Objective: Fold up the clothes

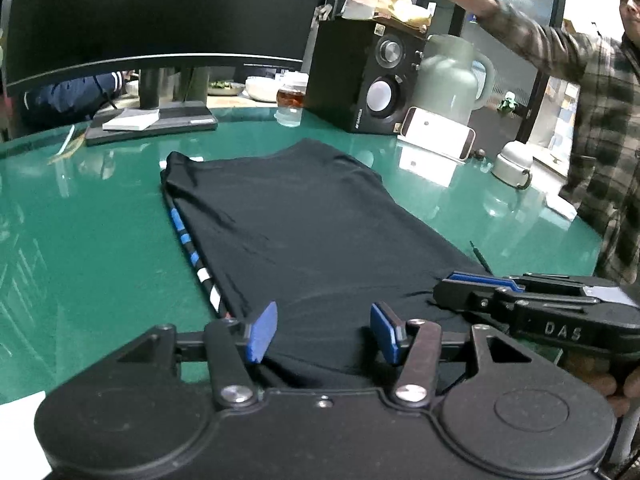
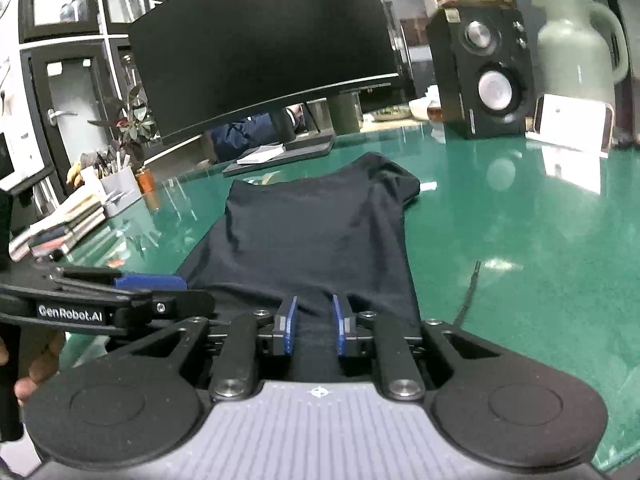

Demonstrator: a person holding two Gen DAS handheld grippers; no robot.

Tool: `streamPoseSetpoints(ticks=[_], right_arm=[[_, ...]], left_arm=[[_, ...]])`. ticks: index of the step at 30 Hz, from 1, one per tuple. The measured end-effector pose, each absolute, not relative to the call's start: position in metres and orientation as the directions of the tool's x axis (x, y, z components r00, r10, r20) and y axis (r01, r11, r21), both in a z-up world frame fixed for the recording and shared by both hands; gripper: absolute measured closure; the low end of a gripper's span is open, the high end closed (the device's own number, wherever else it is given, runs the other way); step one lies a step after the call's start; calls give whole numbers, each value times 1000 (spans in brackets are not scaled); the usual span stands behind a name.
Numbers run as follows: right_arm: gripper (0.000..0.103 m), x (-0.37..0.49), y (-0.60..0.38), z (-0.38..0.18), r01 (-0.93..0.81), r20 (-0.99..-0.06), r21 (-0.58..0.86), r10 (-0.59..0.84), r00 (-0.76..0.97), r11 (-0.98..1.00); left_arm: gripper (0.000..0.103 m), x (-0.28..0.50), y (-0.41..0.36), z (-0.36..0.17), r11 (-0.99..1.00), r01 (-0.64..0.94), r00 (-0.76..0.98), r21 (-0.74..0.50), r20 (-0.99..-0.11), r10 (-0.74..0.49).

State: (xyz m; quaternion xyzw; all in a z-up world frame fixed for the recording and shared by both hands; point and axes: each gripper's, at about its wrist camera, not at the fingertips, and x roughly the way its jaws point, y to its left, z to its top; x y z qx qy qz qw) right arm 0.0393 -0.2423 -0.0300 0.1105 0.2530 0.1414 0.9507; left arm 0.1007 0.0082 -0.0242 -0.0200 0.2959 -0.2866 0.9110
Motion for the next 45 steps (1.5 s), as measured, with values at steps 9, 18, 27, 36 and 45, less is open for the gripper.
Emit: streamPoseSetpoints(ticks=[9,18,27,36,45], right_arm=[[84,54,-246,-16,-200,-415,208,271,868,958],[83,93,-249,10,-251,-452,114,276,849,961],[80,170,-235,10,-435,-542,32,381,749,900],[80,227,-207,-16,-490,-648,26,388,655,871],[79,236,-229,-20,-407,-646,63,349,679,911]], left_arm=[[51,119,-5,-20,806,545,650,-231,-492,-579],[46,130,12,-39,837,513,626,-189,-585,-516],[25,167,12,-19,827,540,646,-156,-554,-526],[27,181,4,-42,815,572,602,-95,-626,-495],[27,182,4,-35,821,561,604,-103,-628,-491]])
